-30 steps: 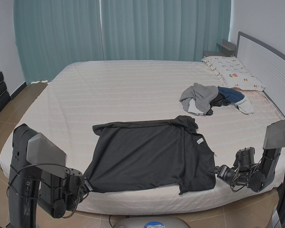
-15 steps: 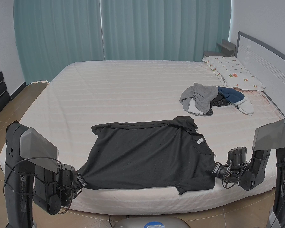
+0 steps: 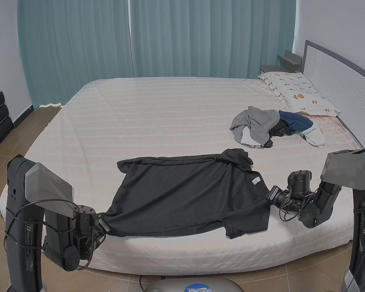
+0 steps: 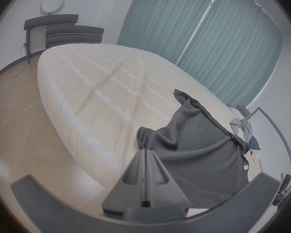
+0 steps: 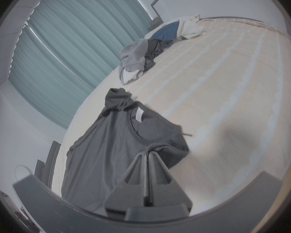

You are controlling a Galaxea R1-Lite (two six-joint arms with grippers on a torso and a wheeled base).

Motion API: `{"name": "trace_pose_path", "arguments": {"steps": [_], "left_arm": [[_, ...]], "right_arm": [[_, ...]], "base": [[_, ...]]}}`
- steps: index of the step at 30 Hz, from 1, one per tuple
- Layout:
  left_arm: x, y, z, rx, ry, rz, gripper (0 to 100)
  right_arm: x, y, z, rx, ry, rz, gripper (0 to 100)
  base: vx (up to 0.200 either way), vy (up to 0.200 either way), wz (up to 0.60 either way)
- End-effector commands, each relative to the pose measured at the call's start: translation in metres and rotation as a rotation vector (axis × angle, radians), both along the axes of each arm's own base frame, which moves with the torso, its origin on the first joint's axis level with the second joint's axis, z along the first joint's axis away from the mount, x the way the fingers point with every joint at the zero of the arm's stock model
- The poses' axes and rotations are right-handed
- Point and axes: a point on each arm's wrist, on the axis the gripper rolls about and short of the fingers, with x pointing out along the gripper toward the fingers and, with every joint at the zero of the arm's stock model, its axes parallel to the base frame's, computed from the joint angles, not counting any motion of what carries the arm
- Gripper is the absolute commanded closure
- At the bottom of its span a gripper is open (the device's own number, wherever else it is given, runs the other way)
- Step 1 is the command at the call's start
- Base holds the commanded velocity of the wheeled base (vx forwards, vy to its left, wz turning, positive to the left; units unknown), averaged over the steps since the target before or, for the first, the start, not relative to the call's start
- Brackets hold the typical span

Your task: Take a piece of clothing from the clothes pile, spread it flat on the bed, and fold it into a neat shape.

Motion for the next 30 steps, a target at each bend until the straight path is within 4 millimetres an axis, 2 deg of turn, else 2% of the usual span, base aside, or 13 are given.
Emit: {"name": "trace_pose_path", "arguments": {"steps": [1, 5, 7, 10, 16, 17, 22, 28, 30], "left_arm": [[0.009, 0.002, -0.006, -0.005, -0.015, 0.024, 100], [0.01, 0.002, -0.009, -0.004, -0.01, 0.025, 100], [0.009, 0.002, -0.013, -0.002, 0.003, 0.026, 100], [0.009, 0.002, -0.013, -0.001, 0.004, 0.025, 100], [0.009, 0.002, -0.014, -0.003, 0.006, 0.022, 100], [0.009, 0.002, -0.014, -0.002, 0.008, 0.022, 100], [0.008, 0.002, -0.017, -0.002, 0.018, 0.022, 100], [0.008, 0.002, -0.019, -0.003, 0.023, 0.019, 100], [0.008, 0.002, -0.019, -0.003, 0.023, 0.019, 100]], "right_arm": [[0.022, 0.002, 0.007, 0.005, -0.048, -0.007, 100], [0.029, 0.003, 0.007, 0.004, -0.043, -0.007, 100], [0.046, 0.006, 0.0, -0.003, -0.022, -0.009, 100], [0.056, 0.006, -0.003, -0.004, -0.019, -0.011, 100], [0.067, 0.009, -0.013, -0.008, -0.023, -0.018, 100], [0.068, 0.009, -0.015, -0.009, -0.023, -0.019, 0], [0.065, 0.008, -0.014, -0.01, -0.023, -0.02, 0], [0.043, -0.007, 0.026, 0.016, -0.038, -0.012, 0], [0.028, -0.008, 0.027, 0.026, 0.002, 0.015, 0]], "base": [[0.0, 0.0, 0.0], [0.0, 0.0, 0.0], [0.0, 0.0, 0.0], [0.0, 0.0, 0.0], [0.0, 0.0, 0.0], [0.0, 0.0, 0.0], [0.0, 0.0, 0.0], [0.0, 0.0, 0.0], [0.0, 0.0, 0.0]]}}
